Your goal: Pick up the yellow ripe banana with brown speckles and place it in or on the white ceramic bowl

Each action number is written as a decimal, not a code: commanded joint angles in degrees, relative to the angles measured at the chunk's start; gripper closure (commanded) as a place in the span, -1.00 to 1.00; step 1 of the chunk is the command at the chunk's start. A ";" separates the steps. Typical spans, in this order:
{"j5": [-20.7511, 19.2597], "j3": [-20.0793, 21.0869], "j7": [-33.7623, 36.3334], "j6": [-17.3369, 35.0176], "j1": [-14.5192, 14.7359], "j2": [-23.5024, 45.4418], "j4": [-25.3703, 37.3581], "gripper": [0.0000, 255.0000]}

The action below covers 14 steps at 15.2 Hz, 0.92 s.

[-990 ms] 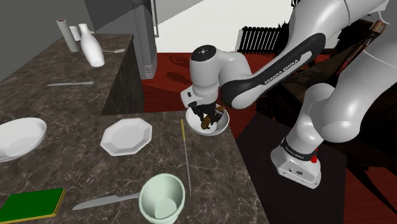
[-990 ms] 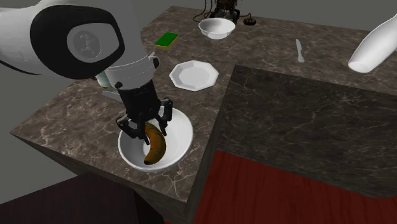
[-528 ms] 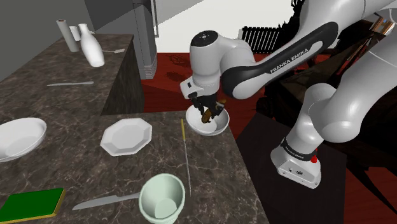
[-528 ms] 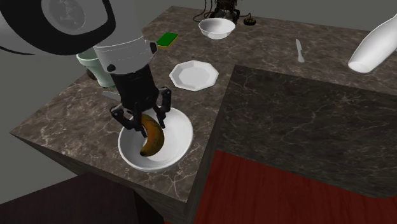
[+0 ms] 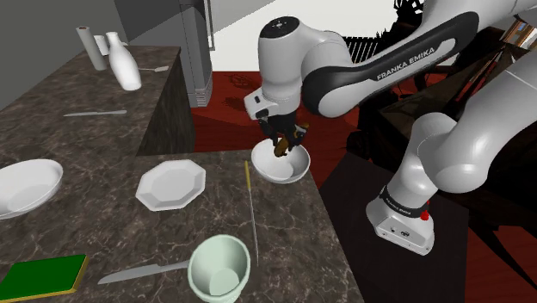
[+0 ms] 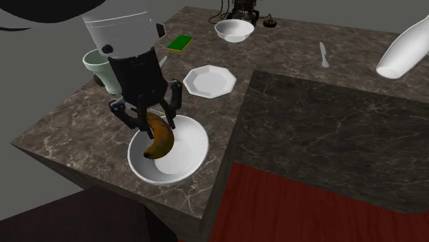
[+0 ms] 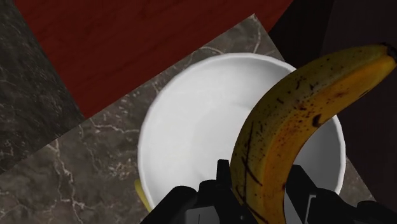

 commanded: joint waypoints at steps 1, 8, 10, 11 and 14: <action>0.26 -0.03 -0.42 -1.84 0.08 -0.61 1.25 1.00; -0.29 0.30 -0.02 -2.65 -0.18 3.50 6.03 1.00; -0.53 0.34 0.40 -1.10 -0.22 4.13 5.06 1.00; -0.66 0.36 0.62 -0.32 -0.25 4.47 4.60 1.00; -1.10 0.43 1.30 2.02 -0.34 5.58 3.27 1.00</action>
